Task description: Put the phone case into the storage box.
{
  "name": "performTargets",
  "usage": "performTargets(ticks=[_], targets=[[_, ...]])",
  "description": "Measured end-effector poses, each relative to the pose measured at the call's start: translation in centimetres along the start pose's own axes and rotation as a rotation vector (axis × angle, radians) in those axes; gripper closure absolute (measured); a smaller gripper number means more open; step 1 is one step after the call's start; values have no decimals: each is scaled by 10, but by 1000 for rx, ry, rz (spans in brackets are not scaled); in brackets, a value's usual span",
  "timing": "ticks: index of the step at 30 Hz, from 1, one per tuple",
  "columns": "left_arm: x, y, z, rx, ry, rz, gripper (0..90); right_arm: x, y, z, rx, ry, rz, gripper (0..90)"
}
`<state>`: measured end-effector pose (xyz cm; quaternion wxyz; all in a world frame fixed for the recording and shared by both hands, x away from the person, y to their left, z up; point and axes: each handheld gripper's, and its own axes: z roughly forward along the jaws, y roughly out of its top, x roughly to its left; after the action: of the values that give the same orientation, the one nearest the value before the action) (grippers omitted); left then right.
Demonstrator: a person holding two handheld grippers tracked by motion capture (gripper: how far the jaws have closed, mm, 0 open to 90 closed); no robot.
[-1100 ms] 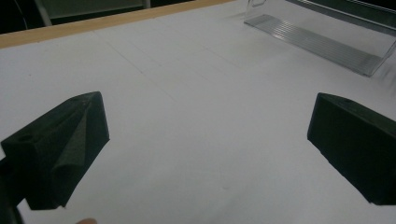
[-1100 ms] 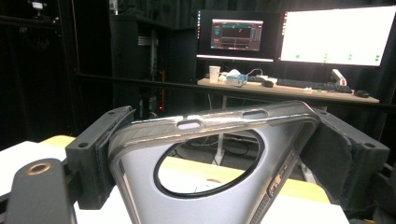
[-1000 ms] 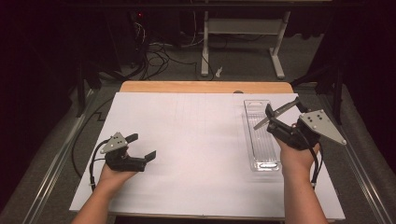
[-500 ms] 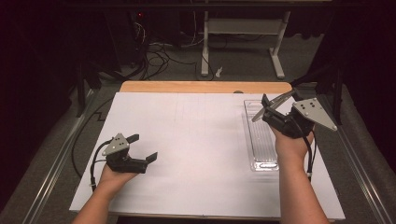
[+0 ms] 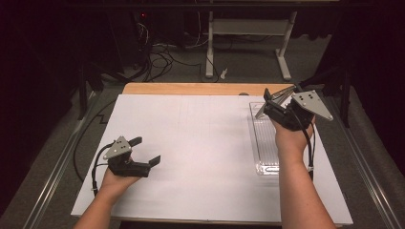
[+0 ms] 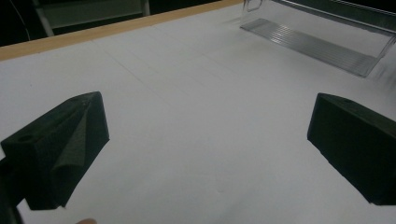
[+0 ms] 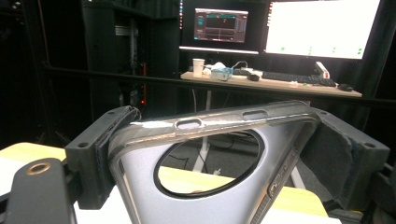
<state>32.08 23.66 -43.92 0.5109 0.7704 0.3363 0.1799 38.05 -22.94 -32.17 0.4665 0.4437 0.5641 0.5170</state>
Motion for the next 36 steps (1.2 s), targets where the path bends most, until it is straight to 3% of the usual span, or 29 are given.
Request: performTargets(ticks=[11, 29, 36], targets=[[-2, 0, 1, 9, -6, 7, 2, -3, -11, 22, 38, -47, 20, 150], [-2, 0, 1, 8, -12, 8, 2, 0, -15, 53, 91, -106, 11, 150], [-5, 0, 3, 20, -19, 27, 2, -2, -21, 63, 117, -132, 24, 149]])
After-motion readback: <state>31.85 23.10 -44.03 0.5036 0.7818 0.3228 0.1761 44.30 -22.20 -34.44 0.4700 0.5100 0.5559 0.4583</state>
